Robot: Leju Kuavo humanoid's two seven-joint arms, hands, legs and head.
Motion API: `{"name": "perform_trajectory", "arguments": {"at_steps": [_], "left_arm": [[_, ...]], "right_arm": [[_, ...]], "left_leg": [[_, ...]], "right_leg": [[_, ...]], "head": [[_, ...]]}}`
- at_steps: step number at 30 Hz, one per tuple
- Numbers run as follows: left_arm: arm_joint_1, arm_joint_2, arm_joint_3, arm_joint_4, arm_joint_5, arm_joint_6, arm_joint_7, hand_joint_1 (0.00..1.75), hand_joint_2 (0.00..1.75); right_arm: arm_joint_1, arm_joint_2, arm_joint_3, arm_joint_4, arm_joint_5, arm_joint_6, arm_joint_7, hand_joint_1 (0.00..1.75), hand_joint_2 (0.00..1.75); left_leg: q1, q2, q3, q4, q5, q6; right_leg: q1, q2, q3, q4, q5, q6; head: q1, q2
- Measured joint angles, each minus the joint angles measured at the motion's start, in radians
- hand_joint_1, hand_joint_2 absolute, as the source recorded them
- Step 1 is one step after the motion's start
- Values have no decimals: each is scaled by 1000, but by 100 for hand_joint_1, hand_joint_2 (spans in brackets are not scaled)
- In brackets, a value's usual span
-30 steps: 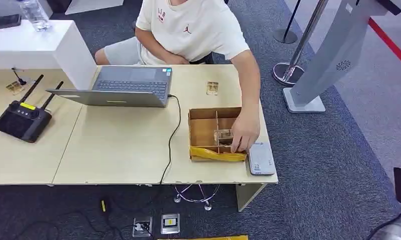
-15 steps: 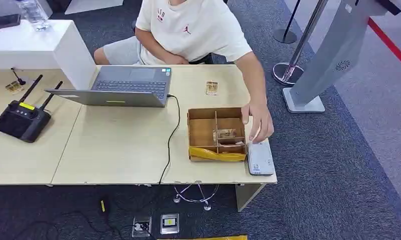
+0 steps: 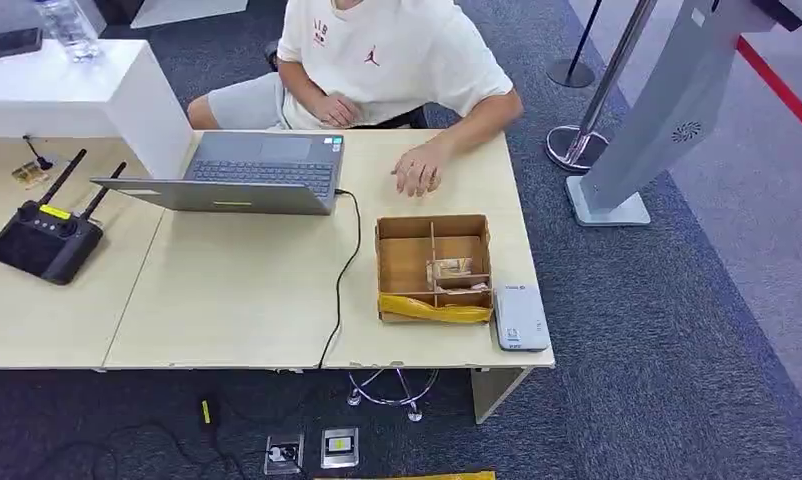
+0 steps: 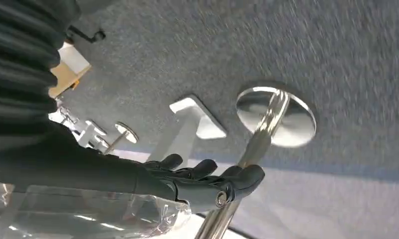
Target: Pass the card to the sensor for recognition and then transmit it.
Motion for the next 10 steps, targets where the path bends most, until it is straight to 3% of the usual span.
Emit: {"name": "perform_trajectory", "arguments": {"at_steps": [10], "left_arm": [[0,8,0,-2,21,0,-14,0,0]], "right_arm": [[-8,8,-13,123,30,94,-44,0,175]], "left_leg": [[0,0,0,0,0,0]], "right_leg": [[0,0,1,0,0,0]], "head": [[0,0]]}}
